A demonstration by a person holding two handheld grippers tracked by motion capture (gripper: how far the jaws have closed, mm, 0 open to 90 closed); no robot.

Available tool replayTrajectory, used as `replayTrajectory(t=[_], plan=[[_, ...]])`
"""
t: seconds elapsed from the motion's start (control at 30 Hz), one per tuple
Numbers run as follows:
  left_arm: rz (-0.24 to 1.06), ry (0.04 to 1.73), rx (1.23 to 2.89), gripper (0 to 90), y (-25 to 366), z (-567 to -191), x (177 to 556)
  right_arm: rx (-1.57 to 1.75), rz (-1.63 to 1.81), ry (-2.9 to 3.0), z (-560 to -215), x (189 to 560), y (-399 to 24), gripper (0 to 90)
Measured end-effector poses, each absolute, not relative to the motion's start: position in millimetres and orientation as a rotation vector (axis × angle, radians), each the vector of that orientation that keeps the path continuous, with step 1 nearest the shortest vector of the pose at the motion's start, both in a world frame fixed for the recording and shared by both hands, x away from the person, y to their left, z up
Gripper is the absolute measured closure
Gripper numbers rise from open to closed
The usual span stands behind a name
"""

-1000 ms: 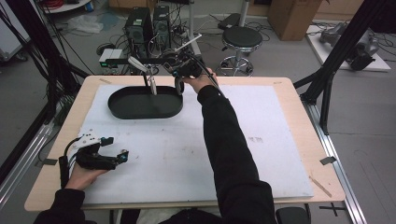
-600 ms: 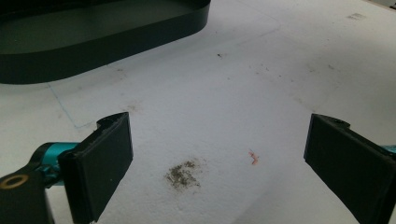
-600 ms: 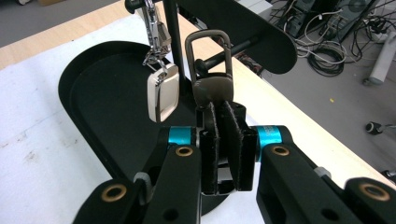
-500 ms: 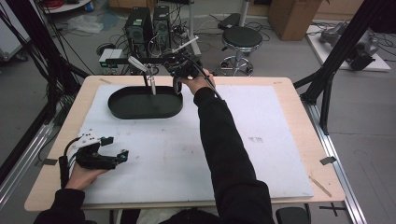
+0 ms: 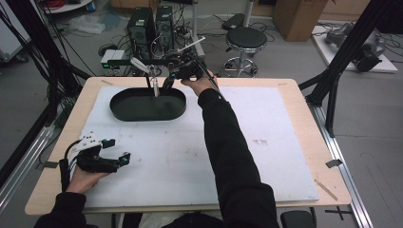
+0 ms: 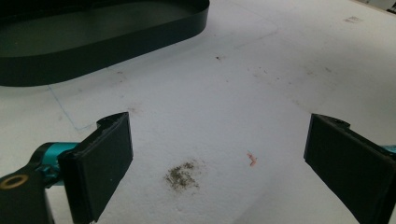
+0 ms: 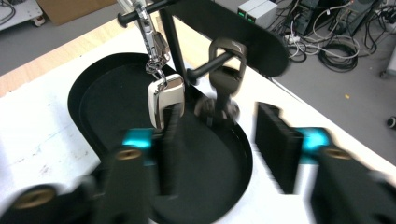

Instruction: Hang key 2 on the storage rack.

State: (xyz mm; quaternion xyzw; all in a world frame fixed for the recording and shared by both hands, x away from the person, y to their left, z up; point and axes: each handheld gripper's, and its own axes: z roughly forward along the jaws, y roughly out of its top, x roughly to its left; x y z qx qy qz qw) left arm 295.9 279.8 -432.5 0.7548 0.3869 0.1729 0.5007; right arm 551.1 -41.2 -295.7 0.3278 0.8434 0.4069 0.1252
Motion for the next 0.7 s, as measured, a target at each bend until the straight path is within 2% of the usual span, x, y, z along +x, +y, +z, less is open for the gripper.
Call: replayTrajectory(t=[0.07, 0.17, 0.3, 0.4, 0.7], plan=[[0.419, 0.936, 1.822, 8.3, 279.9, -432.6, 296.2, 0.998, 1.186, 2.488, -295.2, 551.7, -46.1, 24.3], [0.421, 0.936, 1.825, 8.3, 280.0, -432.6, 296.2, 1.014, 1.137, 2.516, -294.5, 549.9, -52.8, 10.7], [0.421, 0.937, 1.826, 8.3, 279.9, -432.6, 296.0, 1.012, 1.174, 2.529, -295.6, 543.6, -66.8, 9.9], [0.421, 0.939, 1.827, 8.3, 279.8, -432.5, 295.8, 1.015, 1.164, 2.536, -299.0, 538.4, -78.0, 3.0], [0.421, 0.946, 1.825, 8.3, 280.4, -432.7, 296.4, 1.037, 1.15, 2.516, -302.7, 523.5, -114.2, 1.7]])
